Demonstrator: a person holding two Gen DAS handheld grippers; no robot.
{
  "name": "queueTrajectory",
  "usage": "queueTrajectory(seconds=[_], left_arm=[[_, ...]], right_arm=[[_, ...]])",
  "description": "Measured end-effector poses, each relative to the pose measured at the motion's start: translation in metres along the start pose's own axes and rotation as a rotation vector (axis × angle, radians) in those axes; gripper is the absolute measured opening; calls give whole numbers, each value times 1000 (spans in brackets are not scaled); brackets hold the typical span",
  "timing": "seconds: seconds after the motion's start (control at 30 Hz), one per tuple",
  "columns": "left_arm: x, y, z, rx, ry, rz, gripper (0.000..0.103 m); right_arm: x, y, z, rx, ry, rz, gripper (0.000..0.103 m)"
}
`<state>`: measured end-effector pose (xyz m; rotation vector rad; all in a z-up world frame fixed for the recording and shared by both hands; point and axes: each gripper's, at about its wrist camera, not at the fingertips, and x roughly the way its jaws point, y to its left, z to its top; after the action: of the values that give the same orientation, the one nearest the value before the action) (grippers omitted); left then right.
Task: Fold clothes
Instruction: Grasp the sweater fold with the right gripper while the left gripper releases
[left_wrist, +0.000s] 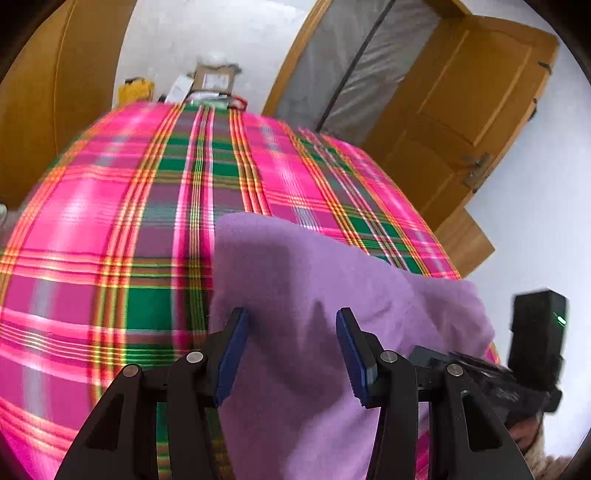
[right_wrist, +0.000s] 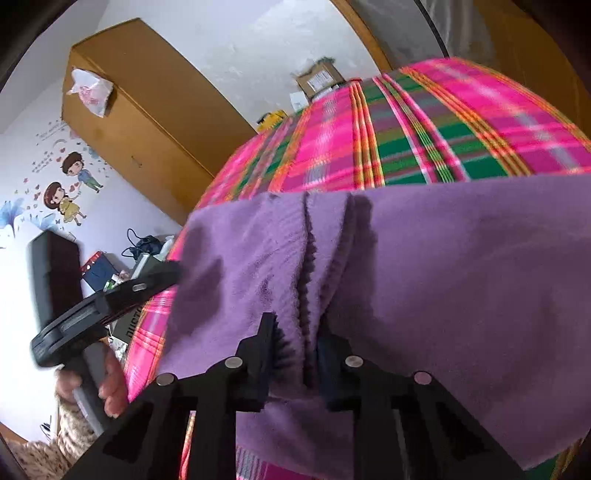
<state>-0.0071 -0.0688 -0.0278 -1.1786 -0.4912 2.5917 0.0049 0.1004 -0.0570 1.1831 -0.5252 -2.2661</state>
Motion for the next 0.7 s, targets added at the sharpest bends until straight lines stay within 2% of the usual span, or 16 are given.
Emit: queueTrajectory(seconds=[0.13, 0.17, 0.2, 0.43, 0.53, 0.57, 0.7], left_arm=[[11, 3, 4, 4, 25, -17, 54], [13, 4, 4, 6, 37, -21, 61], [15, 5, 3, 9, 44, -22, 63], [17, 1, 2, 12, 43, -19, 65], [-1, 4, 6, 15, -22, 2, 66], [-5, 6, 7, 9, -37, 10, 71], [-10, 21, 6, -58, -20, 10, 72]], right_arm=[[-24, 10, -2, -5, -43, -13, 20], [-22, 11, -5, -3, -28, -29, 20], [-21, 11, -7, -2, -13, -46, 20], [-5, 6, -15, -5, 45, -151, 22], [-13, 9, -10, -30, 25, -175, 26], [-18, 12, -9, -43, 2, -178, 26], [-33, 29, 2, -113, -90, -225, 27]])
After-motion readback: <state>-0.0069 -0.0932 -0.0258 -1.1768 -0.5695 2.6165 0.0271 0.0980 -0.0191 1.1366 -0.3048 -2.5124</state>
